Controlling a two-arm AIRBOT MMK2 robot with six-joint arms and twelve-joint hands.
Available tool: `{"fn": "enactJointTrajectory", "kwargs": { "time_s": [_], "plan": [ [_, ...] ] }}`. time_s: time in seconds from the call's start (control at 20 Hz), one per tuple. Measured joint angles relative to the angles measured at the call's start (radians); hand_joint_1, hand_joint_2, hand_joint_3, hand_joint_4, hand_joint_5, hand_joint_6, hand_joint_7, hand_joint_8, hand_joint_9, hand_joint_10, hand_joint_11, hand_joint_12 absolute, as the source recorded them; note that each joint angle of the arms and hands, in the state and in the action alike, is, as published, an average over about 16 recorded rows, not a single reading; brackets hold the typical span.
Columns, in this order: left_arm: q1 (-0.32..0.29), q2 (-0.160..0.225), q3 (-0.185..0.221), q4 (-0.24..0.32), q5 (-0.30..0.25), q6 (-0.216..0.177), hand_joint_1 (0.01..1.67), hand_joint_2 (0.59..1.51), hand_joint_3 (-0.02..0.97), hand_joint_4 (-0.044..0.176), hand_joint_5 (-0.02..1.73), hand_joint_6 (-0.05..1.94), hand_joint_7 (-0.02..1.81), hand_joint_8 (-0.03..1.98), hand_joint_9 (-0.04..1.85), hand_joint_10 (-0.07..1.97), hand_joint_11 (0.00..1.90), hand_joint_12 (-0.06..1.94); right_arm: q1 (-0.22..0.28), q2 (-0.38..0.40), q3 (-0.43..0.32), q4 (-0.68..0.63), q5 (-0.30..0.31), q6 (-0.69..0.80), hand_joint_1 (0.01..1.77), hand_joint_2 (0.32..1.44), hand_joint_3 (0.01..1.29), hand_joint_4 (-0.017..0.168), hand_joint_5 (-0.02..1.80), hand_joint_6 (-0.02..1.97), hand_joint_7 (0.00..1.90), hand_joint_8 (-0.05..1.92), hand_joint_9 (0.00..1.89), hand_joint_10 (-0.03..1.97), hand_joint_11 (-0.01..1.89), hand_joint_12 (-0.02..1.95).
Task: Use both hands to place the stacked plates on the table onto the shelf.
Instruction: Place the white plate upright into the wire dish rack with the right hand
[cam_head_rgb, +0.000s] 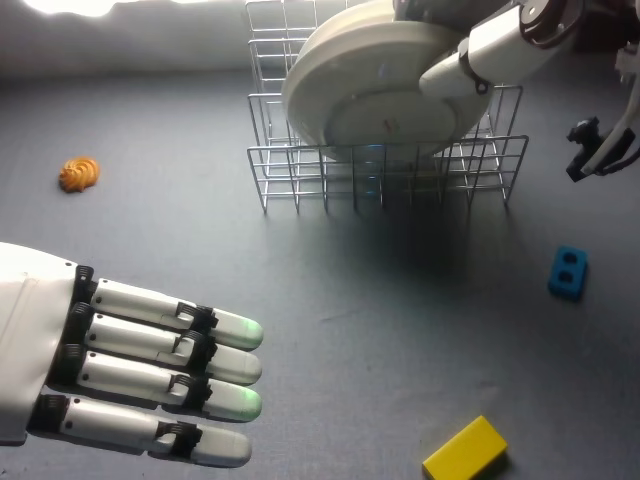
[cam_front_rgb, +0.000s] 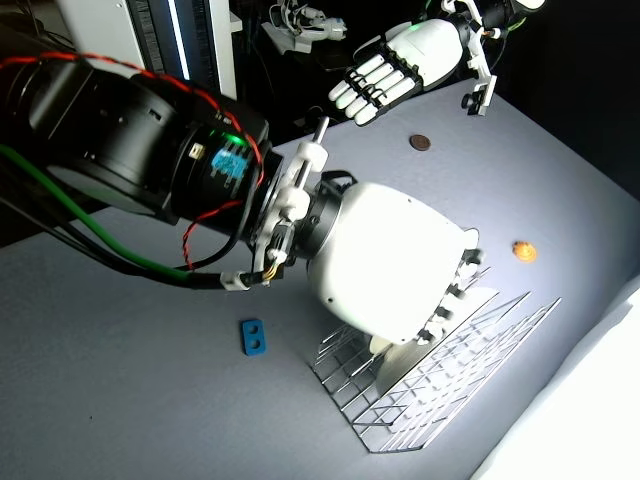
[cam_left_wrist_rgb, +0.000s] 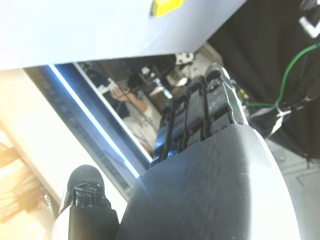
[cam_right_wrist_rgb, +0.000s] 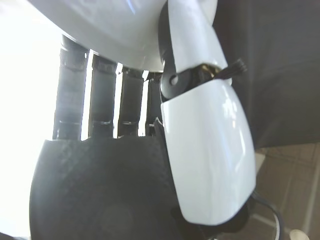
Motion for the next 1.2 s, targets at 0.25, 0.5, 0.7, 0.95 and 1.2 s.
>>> {"fn": "enactJointTrajectory", "kwargs": {
  "time_s": [0.25,0.5,0.7,0.95,1.2],
  "plan": [
    [0.000,0.000,0.001,0.000,-0.002,0.001,0.01,1.112,0.011,-0.002,0.03,0.00,0.02,0.00,0.02,0.01,0.01,0.01,-0.025,-0.007,0.014,0.000,0.005,-0.001,1.36,1.03,0.01,-0.009,0.86,1.06,1.00,0.95,0.92,1.12,0.80,1.24],
    [0.000,0.000,0.002,0.001,-0.004,0.002,0.01,1.112,0.012,-0.002,0.03,0.00,0.02,0.00,0.02,0.01,0.01,0.01,-0.047,-0.011,0.022,0.001,0.013,-0.002,1.36,1.03,0.01,-0.009,0.86,1.06,1.00,0.94,0.93,1.12,0.82,1.22],
    [0.000,0.000,0.003,0.001,-0.004,0.004,0.01,1.112,0.012,-0.002,0.03,0.00,0.02,0.00,0.02,0.01,0.01,0.01,-0.062,-0.013,0.025,0.002,0.020,-0.001,1.36,1.04,0.01,-0.009,0.85,1.07,0.99,0.96,0.92,1.13,0.80,1.23],
    [0.000,0.000,0.005,0.002,-0.003,0.009,0.01,1.112,0.012,-0.002,0.03,0.00,0.02,0.00,0.02,0.01,0.01,0.01,-0.076,-0.014,0.026,0.003,0.025,-0.001,1.31,1.08,0.01,-0.007,0.82,1.12,0.95,0.89,0.91,0.93,0.76,1.25],
    [0.000,0.000,0.007,0.002,-0.001,0.015,0.01,1.112,0.012,-0.002,0.03,0.01,0.02,0.00,0.02,0.01,0.01,0.01,-0.076,-0.014,0.025,0.003,0.025,-0.001,1.26,1.08,0.01,-0.005,0.78,0.88,0.93,0.64,0.90,0.67,0.69,1.25]
  ]
}}
